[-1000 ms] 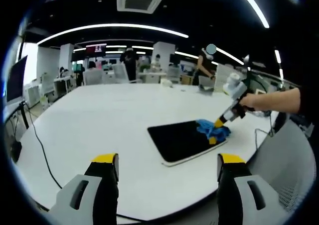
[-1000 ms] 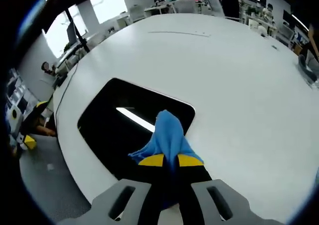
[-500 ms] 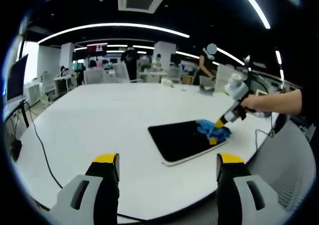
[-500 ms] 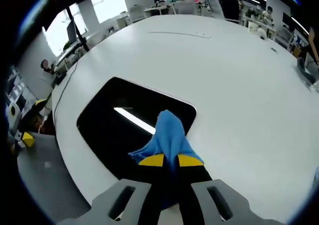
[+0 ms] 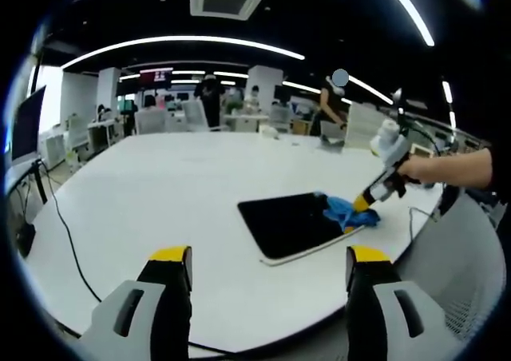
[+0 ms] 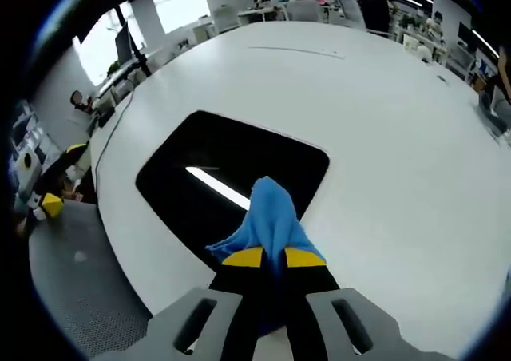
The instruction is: Wipe the mirror surface with the cleaning cloth until all visible marks leave the cleaned area.
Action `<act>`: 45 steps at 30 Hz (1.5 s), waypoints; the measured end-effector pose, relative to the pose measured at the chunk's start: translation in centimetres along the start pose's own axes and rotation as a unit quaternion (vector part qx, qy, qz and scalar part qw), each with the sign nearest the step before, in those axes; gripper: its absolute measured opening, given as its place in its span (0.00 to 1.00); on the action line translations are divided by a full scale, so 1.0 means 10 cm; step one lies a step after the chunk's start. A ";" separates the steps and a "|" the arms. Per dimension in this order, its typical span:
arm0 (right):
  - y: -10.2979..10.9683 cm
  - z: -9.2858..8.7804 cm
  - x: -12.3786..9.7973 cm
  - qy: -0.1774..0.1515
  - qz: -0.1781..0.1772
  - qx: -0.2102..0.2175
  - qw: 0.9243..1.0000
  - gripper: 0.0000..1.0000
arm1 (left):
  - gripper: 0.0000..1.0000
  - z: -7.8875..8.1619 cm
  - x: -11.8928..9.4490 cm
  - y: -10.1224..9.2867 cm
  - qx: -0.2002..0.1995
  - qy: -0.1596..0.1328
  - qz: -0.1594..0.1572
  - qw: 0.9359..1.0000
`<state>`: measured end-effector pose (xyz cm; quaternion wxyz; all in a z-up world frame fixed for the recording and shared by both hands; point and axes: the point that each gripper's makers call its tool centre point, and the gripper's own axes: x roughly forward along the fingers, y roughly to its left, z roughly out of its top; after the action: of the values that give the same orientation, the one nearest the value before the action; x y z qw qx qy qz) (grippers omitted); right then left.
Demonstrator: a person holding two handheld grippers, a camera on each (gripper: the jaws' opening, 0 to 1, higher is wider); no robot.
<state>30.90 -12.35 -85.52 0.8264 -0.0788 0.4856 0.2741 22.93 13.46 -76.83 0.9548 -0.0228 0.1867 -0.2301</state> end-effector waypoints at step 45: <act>0.53 0.03 0.10 -0.006 0.030 -0.004 1.000 0.02 | 0.77 0.05 0.00 0.00 0.004 -0.017 -0.001 1.000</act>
<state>28.76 -7.40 -85.51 0.8203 -0.0658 0.4816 0.3014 23.08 13.41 -76.36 0.9577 -0.0232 0.1699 -0.2311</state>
